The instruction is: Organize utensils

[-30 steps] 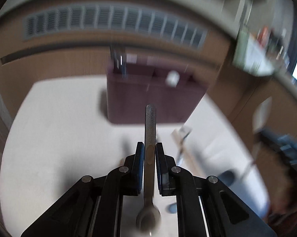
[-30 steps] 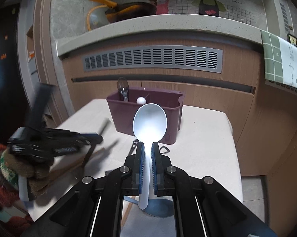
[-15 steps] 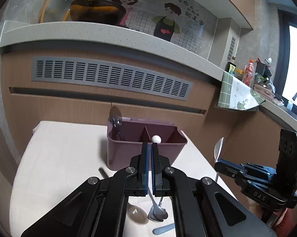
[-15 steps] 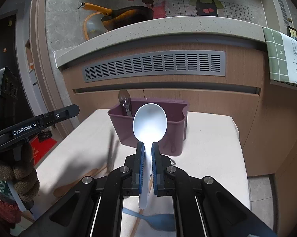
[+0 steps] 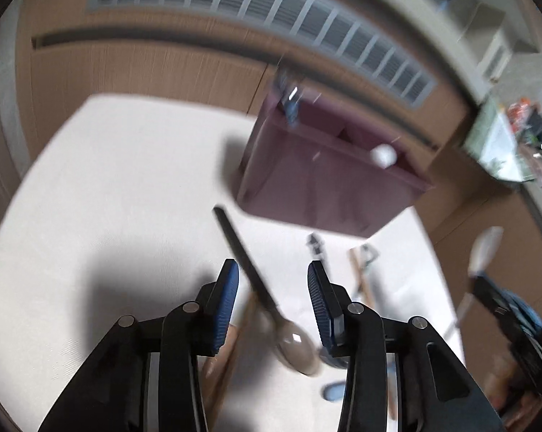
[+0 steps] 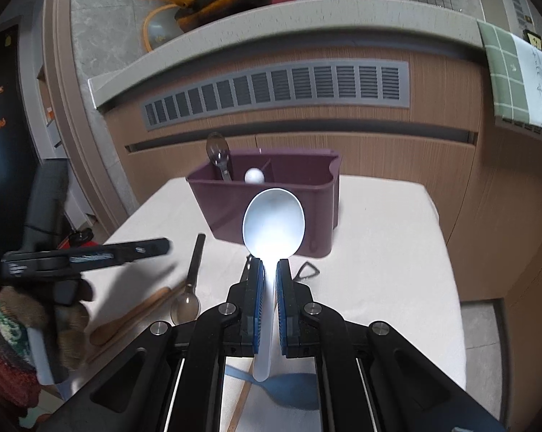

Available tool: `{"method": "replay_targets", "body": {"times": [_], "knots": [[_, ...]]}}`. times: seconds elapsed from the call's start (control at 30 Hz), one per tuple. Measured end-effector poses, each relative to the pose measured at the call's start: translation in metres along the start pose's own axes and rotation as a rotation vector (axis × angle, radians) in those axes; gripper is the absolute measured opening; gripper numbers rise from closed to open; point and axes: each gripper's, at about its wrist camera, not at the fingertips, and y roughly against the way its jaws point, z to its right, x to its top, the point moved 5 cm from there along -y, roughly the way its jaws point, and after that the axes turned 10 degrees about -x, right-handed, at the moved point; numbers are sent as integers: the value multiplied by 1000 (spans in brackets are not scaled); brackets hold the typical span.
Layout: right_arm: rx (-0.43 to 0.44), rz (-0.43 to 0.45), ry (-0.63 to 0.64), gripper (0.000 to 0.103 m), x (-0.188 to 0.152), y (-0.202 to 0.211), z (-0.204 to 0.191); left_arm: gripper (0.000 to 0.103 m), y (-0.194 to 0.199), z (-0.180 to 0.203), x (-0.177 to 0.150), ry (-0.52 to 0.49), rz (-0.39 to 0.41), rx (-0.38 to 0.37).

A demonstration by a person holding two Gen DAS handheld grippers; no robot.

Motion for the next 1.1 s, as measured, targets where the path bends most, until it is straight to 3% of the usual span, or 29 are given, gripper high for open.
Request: {"method": "replay_targets", "body": {"times": [0.13,0.3,0.33,0.37,0.43,0.5,0.67,0.93,1.0,1.1], "knots": [[-16,-1,12,6,-3,-2,-3,41,-38,-6,3,-38,-73,114],[-37,0,9,6,-5,-4,-1,38,-54,1,8,-78,-67,228],[-42,1,6,6,-5,-4,0,36,-57,3,8,-91,-72,242],[-45,1,1,6,-5,-4,1,19,-59,5,8,-108,-72,245],[-41,5,-12,6,-6,-2,4,14,-54,4,6,-104,-66,205],[-41,17,-19,6,-5,1,7,3,-40,4,3,-88,-43,145],[-11,31,-52,6,2,6,13,3,20,22,-5,-111,97,67],[9,33,-63,6,10,8,8,3,65,33,12,-80,201,-49],[11,83,-68,6,24,17,9,3,84,52,31,-124,276,-89],[0,218,-49,6,71,45,9,3,122,89,65,-228,411,-126]]}}
